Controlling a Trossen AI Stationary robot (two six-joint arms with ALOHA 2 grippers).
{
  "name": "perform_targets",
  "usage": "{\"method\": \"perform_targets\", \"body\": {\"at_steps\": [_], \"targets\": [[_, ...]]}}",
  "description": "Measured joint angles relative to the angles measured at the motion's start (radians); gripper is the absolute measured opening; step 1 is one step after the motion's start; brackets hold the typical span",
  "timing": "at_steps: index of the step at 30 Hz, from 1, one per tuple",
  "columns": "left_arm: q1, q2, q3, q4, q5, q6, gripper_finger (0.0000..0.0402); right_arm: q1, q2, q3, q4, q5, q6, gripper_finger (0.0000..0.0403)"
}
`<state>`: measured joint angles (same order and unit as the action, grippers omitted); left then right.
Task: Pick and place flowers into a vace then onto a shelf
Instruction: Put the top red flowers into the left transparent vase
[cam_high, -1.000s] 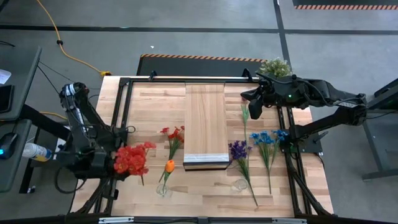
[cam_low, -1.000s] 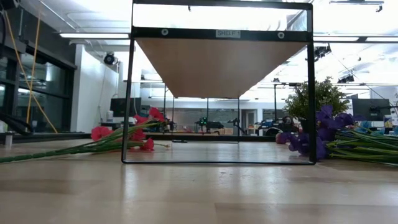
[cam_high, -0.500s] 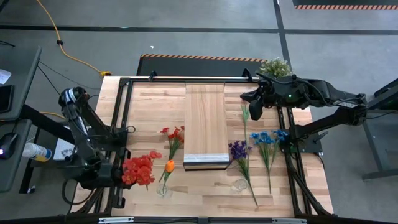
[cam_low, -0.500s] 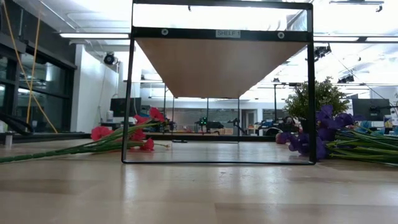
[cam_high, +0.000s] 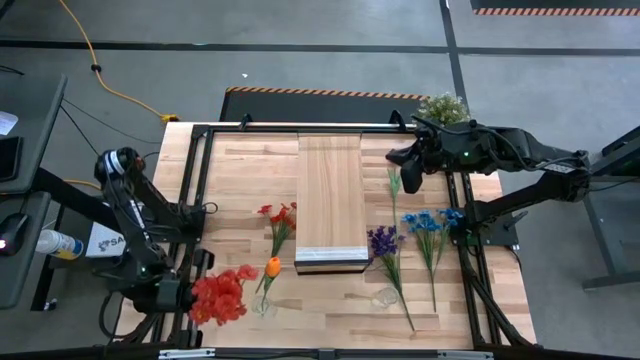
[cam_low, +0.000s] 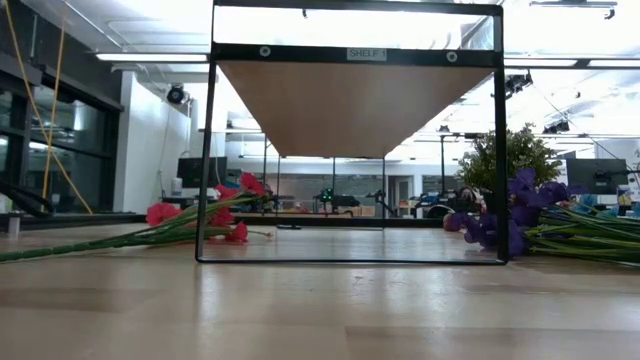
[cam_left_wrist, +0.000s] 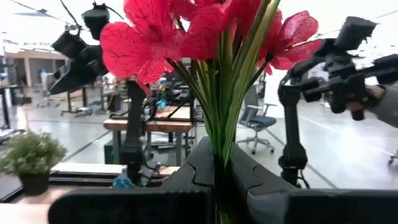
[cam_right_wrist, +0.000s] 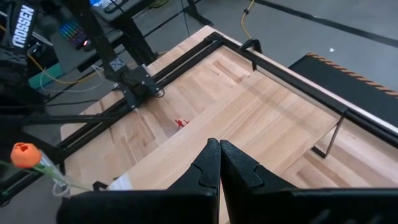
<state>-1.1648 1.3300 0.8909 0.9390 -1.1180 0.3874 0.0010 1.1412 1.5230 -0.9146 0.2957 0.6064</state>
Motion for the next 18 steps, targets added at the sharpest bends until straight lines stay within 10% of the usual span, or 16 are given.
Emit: {"method": "perform_targets", "body": {"at_steps": [18], "targets": [[0.01, 0.121, 0.0, 0.166, 0.04, 0.106, 0.0041, 0.0, 0.0, 0.0, 0.008, -0.022, 0.023, 0.0]]}}
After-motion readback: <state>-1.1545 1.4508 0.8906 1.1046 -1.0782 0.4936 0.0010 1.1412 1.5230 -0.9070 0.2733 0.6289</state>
